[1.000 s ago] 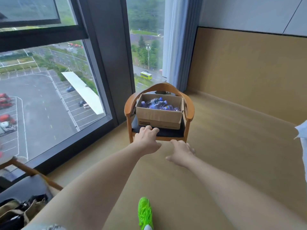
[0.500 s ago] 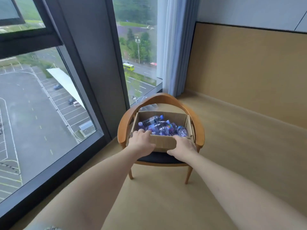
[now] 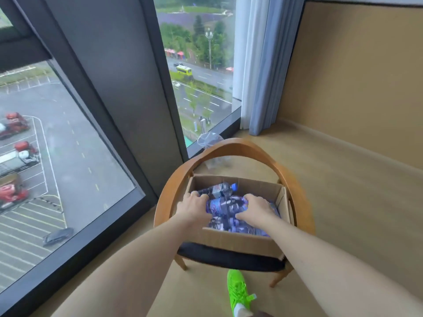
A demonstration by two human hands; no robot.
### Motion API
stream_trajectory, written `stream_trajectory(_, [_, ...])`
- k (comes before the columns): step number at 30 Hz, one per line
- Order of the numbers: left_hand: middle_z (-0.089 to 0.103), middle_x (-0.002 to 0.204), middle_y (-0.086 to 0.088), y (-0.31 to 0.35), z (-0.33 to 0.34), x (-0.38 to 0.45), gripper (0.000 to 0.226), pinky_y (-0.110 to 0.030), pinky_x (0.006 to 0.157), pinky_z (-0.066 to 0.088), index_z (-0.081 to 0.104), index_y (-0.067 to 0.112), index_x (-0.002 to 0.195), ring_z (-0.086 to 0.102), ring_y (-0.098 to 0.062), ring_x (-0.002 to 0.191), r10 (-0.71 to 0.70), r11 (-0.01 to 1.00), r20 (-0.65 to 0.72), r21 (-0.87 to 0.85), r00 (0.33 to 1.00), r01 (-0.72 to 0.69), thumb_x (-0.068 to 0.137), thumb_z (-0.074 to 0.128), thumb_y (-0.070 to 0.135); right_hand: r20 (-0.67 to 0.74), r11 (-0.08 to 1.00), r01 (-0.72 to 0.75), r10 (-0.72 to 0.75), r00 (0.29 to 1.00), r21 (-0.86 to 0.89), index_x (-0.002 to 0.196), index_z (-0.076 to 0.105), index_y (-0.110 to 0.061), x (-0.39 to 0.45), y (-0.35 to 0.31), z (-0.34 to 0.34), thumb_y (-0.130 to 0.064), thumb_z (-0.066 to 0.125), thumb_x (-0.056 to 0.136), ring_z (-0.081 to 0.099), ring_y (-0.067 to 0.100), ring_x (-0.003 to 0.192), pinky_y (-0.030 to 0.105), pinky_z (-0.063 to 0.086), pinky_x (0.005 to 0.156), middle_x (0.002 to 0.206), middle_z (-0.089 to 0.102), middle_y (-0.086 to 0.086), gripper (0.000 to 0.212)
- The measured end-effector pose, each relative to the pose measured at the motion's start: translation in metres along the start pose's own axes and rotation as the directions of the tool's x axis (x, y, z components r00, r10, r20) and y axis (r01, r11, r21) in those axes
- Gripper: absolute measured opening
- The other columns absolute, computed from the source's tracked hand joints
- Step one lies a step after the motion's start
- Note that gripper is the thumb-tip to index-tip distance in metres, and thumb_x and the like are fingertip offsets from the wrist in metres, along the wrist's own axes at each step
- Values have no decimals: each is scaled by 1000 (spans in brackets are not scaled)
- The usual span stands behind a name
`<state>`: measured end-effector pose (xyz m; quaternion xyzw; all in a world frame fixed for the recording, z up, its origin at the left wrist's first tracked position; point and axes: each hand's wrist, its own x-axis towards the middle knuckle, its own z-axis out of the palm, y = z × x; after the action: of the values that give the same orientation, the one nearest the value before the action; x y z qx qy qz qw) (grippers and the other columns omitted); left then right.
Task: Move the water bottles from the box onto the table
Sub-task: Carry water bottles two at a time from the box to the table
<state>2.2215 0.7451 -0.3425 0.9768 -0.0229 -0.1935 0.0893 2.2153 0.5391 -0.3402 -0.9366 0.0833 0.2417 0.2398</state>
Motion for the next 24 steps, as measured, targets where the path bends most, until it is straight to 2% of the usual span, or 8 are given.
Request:
stream_trajectory(4, [51,135,-3,5,-18,56,55,-48,101,47,51,26,142,42,-29,131,1,1000,15,21,1000,-2,90,65,39,29,999,-33,33,999,14,154,41,-22,59,0,-29,-44,77,86,50,33,136,44,48,106,151,53,7,81])
stream_trajectory(8, [53,143,-3,10,-16,98,53,-48,107,47,53,26,142,43,-29,135,-39,997,15,-59,999,40,92,66,41,87,997,-68,65,994,27,154,42,-21,103,1,-38,-46,80,84,51,32,138,44,46,109,153,51,8,84])
stream_trajectory(13, [52,135,-7,7,10,131,53,-47,103,46,52,22,140,45,-32,128,-13,998,129,-62,992,21,90,63,35,160,992,-124,118,980,27,151,45,-18,139,7,-14,-42,77,85,52,33,136,43,47,107,150,54,10,77])
stream_trajectory(16, [49,141,-9,5,24,151,60,-49,108,43,49,20,145,41,-35,133,15,990,149,-141,989,6,88,64,32,211,969,-214,185,960,121,151,44,-16,158,12,15,-41,80,84,52,34,134,40,46,105,148,55,11,80])
stream_trajectory(18, [46,147,-10,4,35,165,65,-48,111,40,45,18,149,38,-35,138,54,986,172,-163,984,-26,88,65,28,220,907,-321,266,939,274,151,44,-15,170,13,31,-42,83,81,53,32,134,34,44,99,147,56,10,85])
stream_trajectory(21, [46,148,-10,1,50,186,67,-45,114,37,46,14,148,39,-34,140,82,982,180,-181,980,-49,85,66,24,172,744,-436,409,896,506,150,44,-16,183,15,60,-43,88,78,53,29,133,31,39,90,148,54,8,89])
stream_trajectory(23, [47,148,-9,-3,61,198,69,-42,114,37,46,13,149,42,-32,140,92,980,192,-189,977,-56,83,67,23,198,588,-485,484,852,647,149,44,-15,188,18,77,-39,91,75,55,28,128,31,41,94,142,56,7,91])
stream_trajectory(24, [48,148,-8,-4,66,202,71,-40,113,37,45,12,150,43,-31,140,90,979,205,-199,975,-49,83,66,22,248,467,-502,504,827,728,144,47,-14,189,20,85,-35,93,73,60,27,116,33,44,95,131,60,7,86])
